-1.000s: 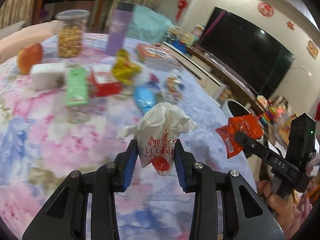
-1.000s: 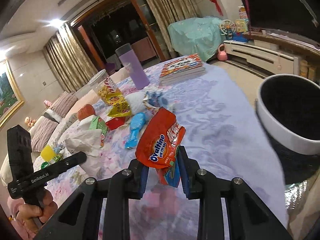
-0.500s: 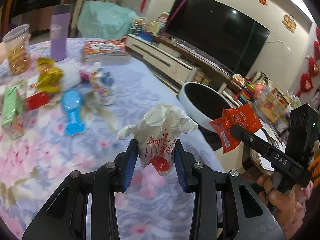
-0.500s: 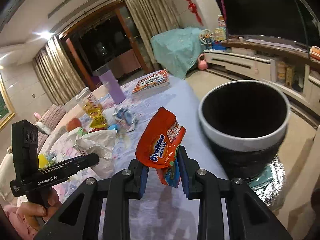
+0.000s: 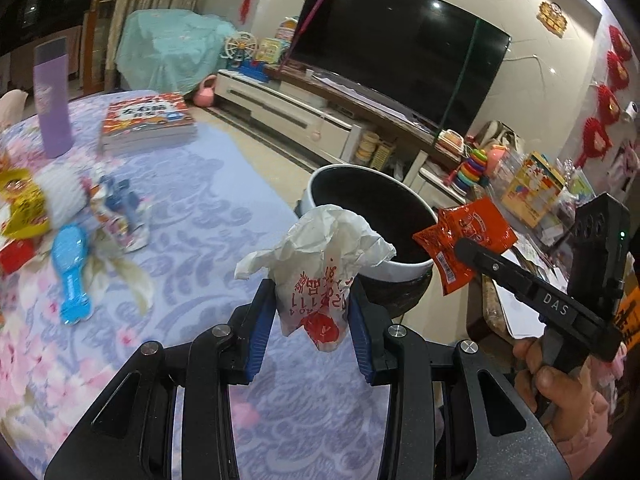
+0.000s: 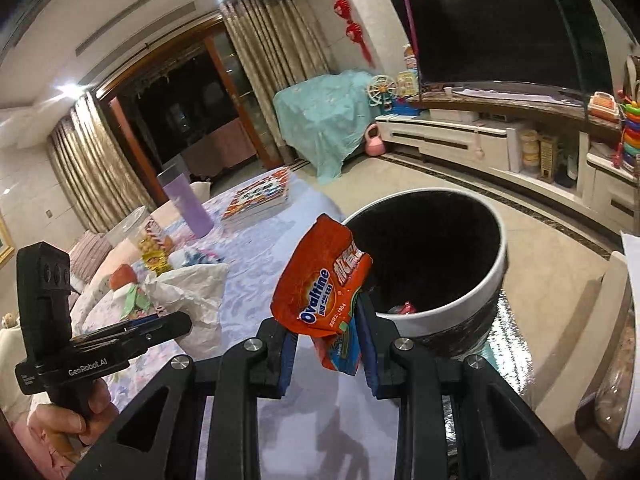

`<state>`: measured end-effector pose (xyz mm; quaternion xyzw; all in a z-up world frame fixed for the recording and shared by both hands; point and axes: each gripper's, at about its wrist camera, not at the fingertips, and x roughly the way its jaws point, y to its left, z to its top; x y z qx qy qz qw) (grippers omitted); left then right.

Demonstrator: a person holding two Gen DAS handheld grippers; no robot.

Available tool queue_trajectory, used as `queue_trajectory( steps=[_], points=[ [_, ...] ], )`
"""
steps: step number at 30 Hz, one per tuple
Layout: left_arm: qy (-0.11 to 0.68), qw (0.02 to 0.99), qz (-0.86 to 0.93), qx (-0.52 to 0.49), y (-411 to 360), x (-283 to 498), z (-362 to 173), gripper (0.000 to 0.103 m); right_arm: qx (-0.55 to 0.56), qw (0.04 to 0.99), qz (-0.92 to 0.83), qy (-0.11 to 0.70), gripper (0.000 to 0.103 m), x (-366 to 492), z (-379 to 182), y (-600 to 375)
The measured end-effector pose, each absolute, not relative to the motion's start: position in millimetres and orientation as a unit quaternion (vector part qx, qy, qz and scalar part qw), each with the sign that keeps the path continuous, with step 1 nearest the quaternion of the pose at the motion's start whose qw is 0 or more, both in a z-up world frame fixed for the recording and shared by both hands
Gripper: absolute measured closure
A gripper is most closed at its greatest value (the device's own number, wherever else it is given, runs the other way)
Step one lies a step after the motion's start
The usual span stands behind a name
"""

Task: Collect trash
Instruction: 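Carry the tissue and Ovaltine bag over the trash bin with both tools, then open both tools to drop the tissue and Ovaltine bag into the bin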

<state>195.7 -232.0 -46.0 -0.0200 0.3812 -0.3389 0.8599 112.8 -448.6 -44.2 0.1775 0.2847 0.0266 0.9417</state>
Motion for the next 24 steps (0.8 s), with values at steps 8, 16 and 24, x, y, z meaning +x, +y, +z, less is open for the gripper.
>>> queue_trajectory(
  steps=[8,16,24],
  points=[
    [0.375,0.857,-0.353,0.001,-261,206,-41,0.068,0.182,0.940,0.011,0.289,0.075,123,-47,-473],
    [0.377,0.852,-0.362,0.016,-288,220,-40,0.068,0.187,0.939,0.003,0.290,0.075,129,-47,-489],
    [0.380,0.848,-0.368,0.029,-312,230,-43,0.068,0.196,0.935,0.000,0.295,0.075,138,-50,-502]
  ],
)
